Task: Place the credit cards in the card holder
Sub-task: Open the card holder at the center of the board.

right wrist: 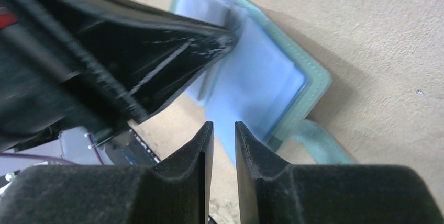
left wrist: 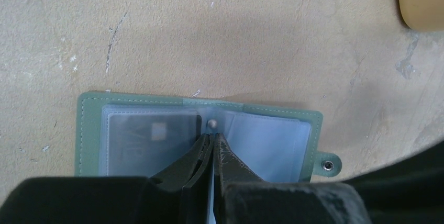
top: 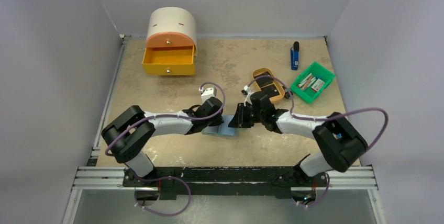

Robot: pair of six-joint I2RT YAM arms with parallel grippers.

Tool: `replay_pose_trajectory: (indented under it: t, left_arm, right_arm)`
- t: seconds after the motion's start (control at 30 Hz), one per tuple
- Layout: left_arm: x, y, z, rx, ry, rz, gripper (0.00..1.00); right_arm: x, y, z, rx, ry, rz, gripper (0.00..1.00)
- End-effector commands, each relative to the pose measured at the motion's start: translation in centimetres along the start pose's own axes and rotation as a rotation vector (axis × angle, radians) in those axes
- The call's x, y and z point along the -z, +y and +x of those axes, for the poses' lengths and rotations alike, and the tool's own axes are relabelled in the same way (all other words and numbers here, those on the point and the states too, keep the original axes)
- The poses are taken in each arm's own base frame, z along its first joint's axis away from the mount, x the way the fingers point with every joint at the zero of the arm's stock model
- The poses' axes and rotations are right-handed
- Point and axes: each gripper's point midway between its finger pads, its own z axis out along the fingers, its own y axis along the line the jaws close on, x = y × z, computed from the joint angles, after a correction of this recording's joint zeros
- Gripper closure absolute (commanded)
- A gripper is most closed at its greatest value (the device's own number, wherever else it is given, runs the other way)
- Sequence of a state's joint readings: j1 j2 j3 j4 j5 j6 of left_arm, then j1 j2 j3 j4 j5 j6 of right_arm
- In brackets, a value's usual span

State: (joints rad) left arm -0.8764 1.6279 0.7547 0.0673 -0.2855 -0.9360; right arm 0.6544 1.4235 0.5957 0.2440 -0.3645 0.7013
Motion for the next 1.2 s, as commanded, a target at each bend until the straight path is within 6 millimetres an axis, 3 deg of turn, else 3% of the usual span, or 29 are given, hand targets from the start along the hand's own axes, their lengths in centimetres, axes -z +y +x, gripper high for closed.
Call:
replay_pose_trajectory:
  t: [0.0,0.2,0.4,0.67,0.87,1.17]
  left_arm:
    - [0.8,-0.5,-1.5,0.048,-0.059,0.021,0.96]
    - [1.7,0.7,-1.6,0.062,-0.085,0.0,0.96]
    - [2.4,2.0,-1.4,0.059,-0.095,-0.024,0.96]
    - [3.0,3.4,-1.4,0.049,-0.112,-0.057,0.96]
    - [3.5,3.4,-1.7,0.055,-0.126,-0.05,0.96]
    - [4.9,1.6,-3.5,0.065,-0.162,0.008,0.86]
  right_arm:
    - [-2.0,0.3,-1.1,-0.049,-0.008,-0.024,0.77]
    - [-3.3,-3.8,0.0,-0.1,0.01,0.112,0.76]
    - [-3.6,-5.7,-0.8,-0.061,0.002,0.213,0.73]
    - [-2.5,-7.3,-1.4,-0.04,-0.017,0.288,0.68]
    - [-2.5,-5.7,-2.9,0.003,-0.022,0.248,0.66]
    - [0.7,-1.7,-6.7,0.079,-0.131,0.202,0.6]
